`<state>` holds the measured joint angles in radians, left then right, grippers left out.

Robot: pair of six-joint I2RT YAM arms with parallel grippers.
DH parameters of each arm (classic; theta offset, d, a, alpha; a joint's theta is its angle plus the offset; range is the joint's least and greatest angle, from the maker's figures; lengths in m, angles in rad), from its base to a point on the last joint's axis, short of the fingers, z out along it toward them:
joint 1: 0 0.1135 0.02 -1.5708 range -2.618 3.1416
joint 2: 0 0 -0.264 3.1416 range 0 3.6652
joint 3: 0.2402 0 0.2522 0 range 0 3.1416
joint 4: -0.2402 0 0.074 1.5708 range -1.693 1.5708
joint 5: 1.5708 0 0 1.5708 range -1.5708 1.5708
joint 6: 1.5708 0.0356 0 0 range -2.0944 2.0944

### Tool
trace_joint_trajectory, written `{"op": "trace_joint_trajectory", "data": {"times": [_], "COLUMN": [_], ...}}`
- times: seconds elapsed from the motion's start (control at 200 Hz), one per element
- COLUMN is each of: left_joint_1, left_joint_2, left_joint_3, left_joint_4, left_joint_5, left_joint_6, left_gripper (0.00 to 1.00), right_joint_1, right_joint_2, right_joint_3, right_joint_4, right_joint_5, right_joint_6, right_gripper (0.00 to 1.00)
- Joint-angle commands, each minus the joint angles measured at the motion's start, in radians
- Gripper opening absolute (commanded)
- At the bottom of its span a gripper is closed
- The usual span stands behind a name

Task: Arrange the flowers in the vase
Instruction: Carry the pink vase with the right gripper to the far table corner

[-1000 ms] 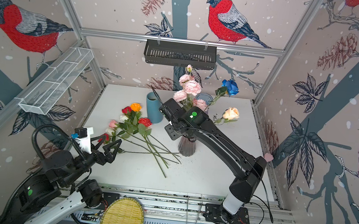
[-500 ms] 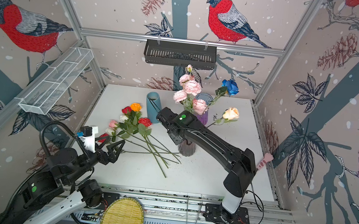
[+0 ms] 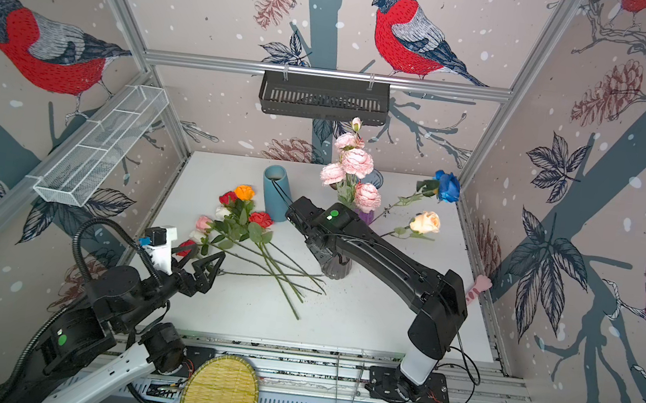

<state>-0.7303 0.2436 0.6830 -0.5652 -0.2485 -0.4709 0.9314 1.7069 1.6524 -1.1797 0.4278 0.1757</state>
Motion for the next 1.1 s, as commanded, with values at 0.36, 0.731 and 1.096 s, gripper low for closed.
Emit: {"op": "trace_joint_trajectory", "data": {"times": [0.36,0.731,1.096], "left_joint_1": [0.0,0.0,0.0], "left_joint_2": [0.06,0.13,0.197], "left_joint_3": [-0.016,-0.028,-0.039], "left_joint_4": [0.04,0.044,0.07], "left_joint_5": [0.016,0.008,0.062], "left_joint_6": [0.006,0.006,0.025], "left_gripper": [0.98,0.98,0.98], "right_joint_1": [-0.246,-0.47,-0.545], "right_joint_2": [-0.157,-0.053,0.256], "right_joint_3": [0.008,0.056,0.348], "right_joint_4": [0.03,0.086,0.134], "right_joint_5": [0.037,0.151,0.324], "right_joint_6": [-0.088,-0.186,-0.258], "right_gripper": [0.02,0.02,0.02]}}
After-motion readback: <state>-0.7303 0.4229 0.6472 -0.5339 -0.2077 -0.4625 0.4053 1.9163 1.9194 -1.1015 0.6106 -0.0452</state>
